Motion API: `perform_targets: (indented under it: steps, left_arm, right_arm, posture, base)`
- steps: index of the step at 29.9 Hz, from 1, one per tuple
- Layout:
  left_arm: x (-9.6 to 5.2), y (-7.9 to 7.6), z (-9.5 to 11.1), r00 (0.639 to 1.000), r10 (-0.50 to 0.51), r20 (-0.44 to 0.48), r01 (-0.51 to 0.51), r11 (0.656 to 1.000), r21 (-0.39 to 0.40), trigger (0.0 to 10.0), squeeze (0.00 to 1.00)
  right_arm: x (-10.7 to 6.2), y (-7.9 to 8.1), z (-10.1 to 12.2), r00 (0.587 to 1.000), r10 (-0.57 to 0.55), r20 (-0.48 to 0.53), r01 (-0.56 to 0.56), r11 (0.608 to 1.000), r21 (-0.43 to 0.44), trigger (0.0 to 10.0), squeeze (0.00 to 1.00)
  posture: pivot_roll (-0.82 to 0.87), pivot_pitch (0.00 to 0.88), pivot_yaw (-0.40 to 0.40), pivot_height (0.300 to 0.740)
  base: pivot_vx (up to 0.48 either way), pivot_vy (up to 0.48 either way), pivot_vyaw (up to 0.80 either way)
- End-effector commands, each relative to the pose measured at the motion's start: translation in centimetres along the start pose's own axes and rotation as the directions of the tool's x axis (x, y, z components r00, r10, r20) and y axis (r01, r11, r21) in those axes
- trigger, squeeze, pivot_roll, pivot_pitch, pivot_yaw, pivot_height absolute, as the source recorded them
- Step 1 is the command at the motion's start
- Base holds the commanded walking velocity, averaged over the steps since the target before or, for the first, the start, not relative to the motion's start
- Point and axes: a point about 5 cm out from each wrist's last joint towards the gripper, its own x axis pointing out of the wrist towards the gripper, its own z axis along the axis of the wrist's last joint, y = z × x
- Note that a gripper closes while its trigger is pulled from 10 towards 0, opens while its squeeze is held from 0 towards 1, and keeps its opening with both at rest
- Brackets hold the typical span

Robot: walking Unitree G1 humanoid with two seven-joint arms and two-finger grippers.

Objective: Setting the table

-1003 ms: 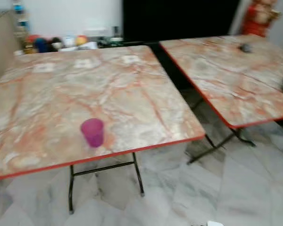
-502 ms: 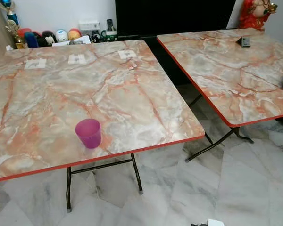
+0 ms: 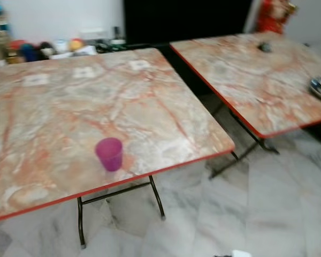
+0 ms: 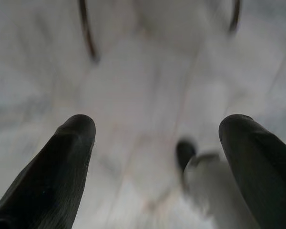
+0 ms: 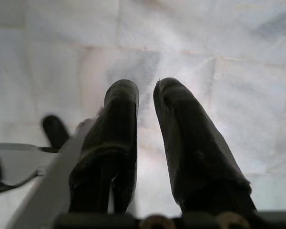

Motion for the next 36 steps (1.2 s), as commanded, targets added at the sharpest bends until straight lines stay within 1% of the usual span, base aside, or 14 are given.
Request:
perform_targets:
  steps: [1,8,13,19,20,21,22,23,24,25,27,33,35,36]
  left_arm:
    - [-0.9,0.8,-2.1,0.998,0.025,-0.066,-0.025,1.0,-0.001,10.0,0.0]
    - [-0.9,0.9,-1.4,0.999,0.04,0.004,-0.04,0.999,0.015,10.0,0.0]
    - [-1.0,0.8,-0.9,0.996,0.049,0.076,-0.048,0.999,-0.006,10.0,0.0]
    - [-1.0,0.7,-0.6,0.993,0.038,0.109,-0.039,0.999,-0.002,10.0,0.0]
    - [-0.7,0.8,1.3,0.977,0.042,0.207,-0.048,0.999,0.025,10.0,0.0]
    - [-0.6,0.8,2.7,0.959,0.042,0.28,-0.057,0.997,0.044,10.0,0.0]
    - [-0.8,0.8,5.5,0.911,0.031,0.412,-0.06,0.997,0.058,10.0,0.0]
    - [-1.3,0.7,7.6,0.862,0.018,0.506,-0.058,0.996,0.064,10.0,0.0]
    - [-2.1,0.4,9.1,0.819,0.005,0.573,-0.054,0.996,0.068,10.0,0.0]
    - [-2.8,0.2,9.9,0.791,-0.004,0.612,-0.053,0.996,0.074,10.0,0.0]
    - [-3.5,0.0,10.2,0.763,-0.012,0.647,-0.05,0.996,0.079,10.0,0.0]
    - [-4.4,0.4,10.4,0.734,-0.007,0.68,-0.036,0.998,0.05,10.0,0.0]
    - [-4.6,0.5,10.2,0.737,-0.019,0.676,-0.03,0.998,0.06,10.0,0.0]
    - [-5.0,0.5,10.1,0.747,-0.023,0.664,-0.03,0.997,0.068,10.0,0.0]
  right_arm:
    - [0.1,0.9,0.3,1.0,0.021,0.01,-0.021,1.0,0.005,10.0,0.0]
    - [0.1,0.8,0.2,1.0,0.021,0.006,-0.021,1.0,0.002,10.0,0.0]
    - [0.0,0.5,0.0,1.0,0.019,0.0,-0.019,1.0,-0.005,10.0,0.0]
    - [0.0,0.6,-0.1,1.0,0.019,-0.002,-0.019,1.0,-0.007,10.0,0.0]
    - [0.0,0.6,-0.1,1.0,0.02,-0.002,-0.02,1.0,-0.008,10.0,0.0]
    - [0.0,0.6,0.0,1.0,0.02,-0.002,-0.02,1.0,-0.009,10.0,0.0]
    - [0.0,0.6,0.0,1.0,0.02,-0.003,-0.021,1.0,-0.01,10.0,0.0]
    - [0.0,0.5,0.0,1.0,0.021,-0.003,-0.021,1.0,-0.011,10.0,0.0]
    - [0.0,0.5,0.0,1.0,0.023,-0.004,-0.023,1.0,-0.015,10.0,0.0]
    - [0.0,0.5,0.0,1.0,0.023,-0.005,-0.024,1.0,-0.016,10.0,0.0]
    - [0.0,0.5,0.0,1.0,0.025,-0.006,-0.025,1.0,-0.019,10.0,0.0]
    - [0.1,0.5,0.1,1.0,0.029,-0.004,-0.029,0.999,-0.026,10.0,0.0]
    - [0.1,0.5,0.2,1.0,0.03,-0.003,-0.03,0.999,-0.027,10.0,0.0]
    - [0.1,0.6,0.3,1.0,0.03,-0.003,-0.03,0.999,-0.027,10.0,0.0]
  posture:
    - [0.07,0.097,-0.002,0.74]
    - [0.07,0.099,-0.004,0.74]
    - [0.08,0.096,-0.007,0.74]
    - [0.08,0.095,-0.005,0.74]
    - [0.09,0.094,-0.005,0.74]
    - [0.09,0.094,-0.005,0.74]
    - [0.09,0.092,-0.007,0.74]
    - [0.1,0.091,-0.007,0.74]
    - [0.1,0.088,-0.008,0.74]
    - [0.1,0.086,-0.008,0.74]
    - [0.1,0.084,-0.008,0.74]
    - [0.11,0.075,-0.011,0.74]
    - [0.1,0.075,-0.011,0.74]
    - [0.1,0.075,-0.011,0.74]
  base:
    - [0.0,0.0,0.0]
    - [0.0,0.0,0.0]
    - [0.0,0.0,0.0]
    - [0.0,0.0,0.0]
    - [0.0,0.0,0.0]
    - [0.0,0.0,0.0]
    - [0.0,0.0,0.0]
    - [0.0,0.0,0.0]
    - [0.0,0.0,0.0]
    - [0.0,0.0,0.0]
    - [0.0,-0.137,0.0]
    - [0.0,-0.328,0.0]
    - [0.0,0.0,0.0]
    - [0.0,0.0,0.0]
